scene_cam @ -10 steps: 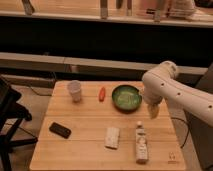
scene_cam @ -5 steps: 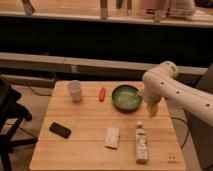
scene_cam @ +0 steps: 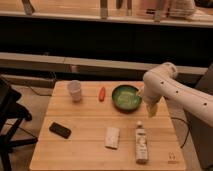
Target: Drag the ceramic bowl in a circle
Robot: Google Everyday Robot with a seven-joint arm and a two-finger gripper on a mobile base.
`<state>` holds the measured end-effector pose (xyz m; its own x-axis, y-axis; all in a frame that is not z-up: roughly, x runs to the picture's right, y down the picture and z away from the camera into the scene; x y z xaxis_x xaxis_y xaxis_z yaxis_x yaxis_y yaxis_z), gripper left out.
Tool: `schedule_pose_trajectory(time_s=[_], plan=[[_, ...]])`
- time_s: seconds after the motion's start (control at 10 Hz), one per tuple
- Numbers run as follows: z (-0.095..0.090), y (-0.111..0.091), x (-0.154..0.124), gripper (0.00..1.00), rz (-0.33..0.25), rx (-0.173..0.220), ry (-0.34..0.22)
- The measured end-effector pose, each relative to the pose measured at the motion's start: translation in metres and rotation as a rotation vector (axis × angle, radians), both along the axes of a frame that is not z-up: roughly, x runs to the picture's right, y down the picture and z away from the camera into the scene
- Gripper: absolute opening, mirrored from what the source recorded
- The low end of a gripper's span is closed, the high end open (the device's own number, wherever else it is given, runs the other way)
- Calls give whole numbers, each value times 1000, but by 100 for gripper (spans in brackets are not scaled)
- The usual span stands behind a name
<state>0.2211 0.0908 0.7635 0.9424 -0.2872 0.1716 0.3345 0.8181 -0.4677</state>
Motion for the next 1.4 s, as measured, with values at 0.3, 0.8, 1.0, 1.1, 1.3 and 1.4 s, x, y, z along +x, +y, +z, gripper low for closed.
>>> schedule_pose_trajectory(time_s=[0.3, 0.8, 1.0, 1.1, 1.3, 1.4], plan=[[10, 4, -1, 80, -10, -6, -14], [27, 9, -13, 80, -16, -16, -31], [33, 12, -10, 80, -15, -21, -35], [36, 13, -10, 80, -16, -24, -39], [43, 17, -15, 80, -17, -32, -48], [48, 20, -15, 80, -13, -38, -52]])
